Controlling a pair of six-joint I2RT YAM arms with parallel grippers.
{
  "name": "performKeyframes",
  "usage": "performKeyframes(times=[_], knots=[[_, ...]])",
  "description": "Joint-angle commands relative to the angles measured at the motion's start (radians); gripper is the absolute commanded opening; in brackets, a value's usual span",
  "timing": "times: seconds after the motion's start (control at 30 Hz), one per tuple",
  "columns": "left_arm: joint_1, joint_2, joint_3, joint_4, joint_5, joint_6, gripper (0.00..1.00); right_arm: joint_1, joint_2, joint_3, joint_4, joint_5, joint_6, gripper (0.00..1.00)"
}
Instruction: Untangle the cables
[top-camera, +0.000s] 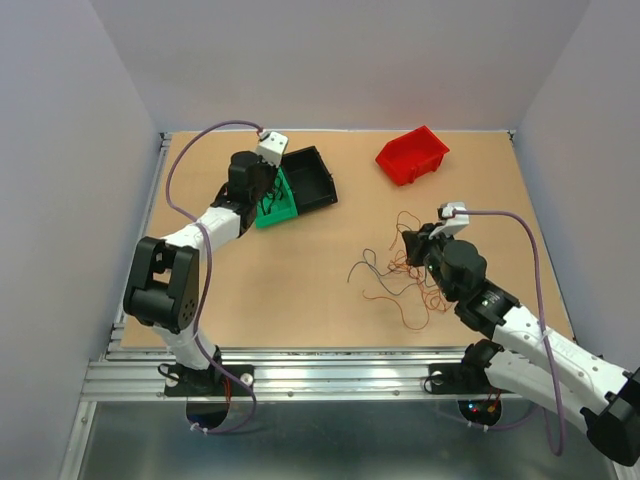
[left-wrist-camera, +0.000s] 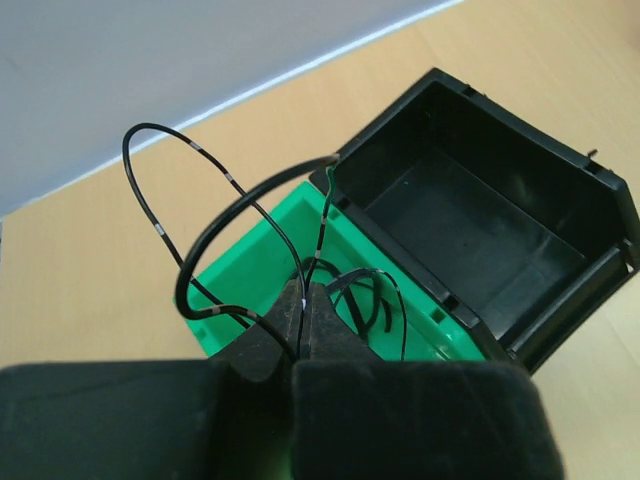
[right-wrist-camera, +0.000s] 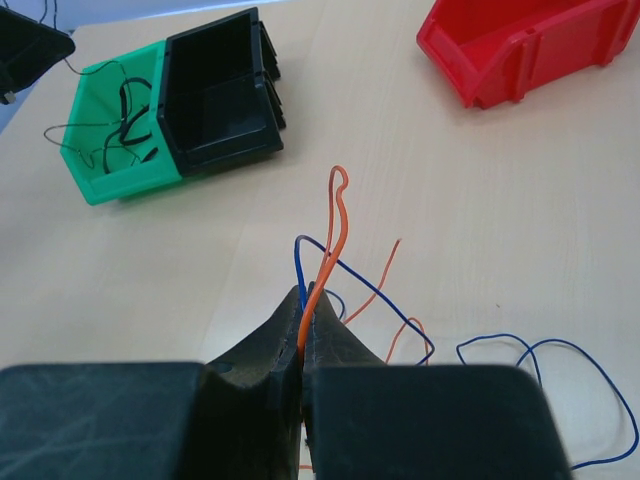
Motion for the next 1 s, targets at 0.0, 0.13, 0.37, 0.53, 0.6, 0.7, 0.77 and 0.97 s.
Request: performKeyframes(times=[0.0, 0.13, 0.37, 0.53, 0.6, 0.7, 0.77, 0.97], knots=[[-0.003, 0.057, 0.105, -0.072, -0.119, 0.031, 0.0, 0.002, 0.01, 0.028, 0.076, -0.021, -0.012, 0.01], [-0.001, 0.131, 0.185, -0.195, -0.2, 0.008, 0.0, 0.002, 0.015, 0.028, 0.08, -0.023, -0.012, 0.0], [-0.026, 0.131, 0.171, -0.273, -0.291, 0.023, 0.0, 0.002, 0.004, 0.024, 0.082, -0.023, -0.015, 0.01], [-0.032, 0.182, 0.221, -0.365, -0.256, 0.018, 0.0, 0.002, 0.004, 0.022, 0.082, -0.026, -0.015, 0.0], [-0.029, 0.235, 0.284, -0.411, -0.21, 0.009, 0.0, 0.002, 0.015, 0.025, 0.084, -0.029, -0.012, 0.01], [-0.021, 0.313, 0.386, -0.485, -0.174, -0.014, 0.0, 0.002, 0.027, 0.031, 0.09, -0.039, -0.007, 0.0], [-0.02, 0.329, 0.413, -0.521, -0.148, -0.022, 0.0, 0.002, 0.041, 0.034, 0.097, -0.047, -0.002, 0.01], [-0.011, 0.352, 0.443, -0.561, -0.121, -0.032, 0.25, 0.002, 0.084, 0.048, 0.107, -0.061, 0.001, 0.01]])
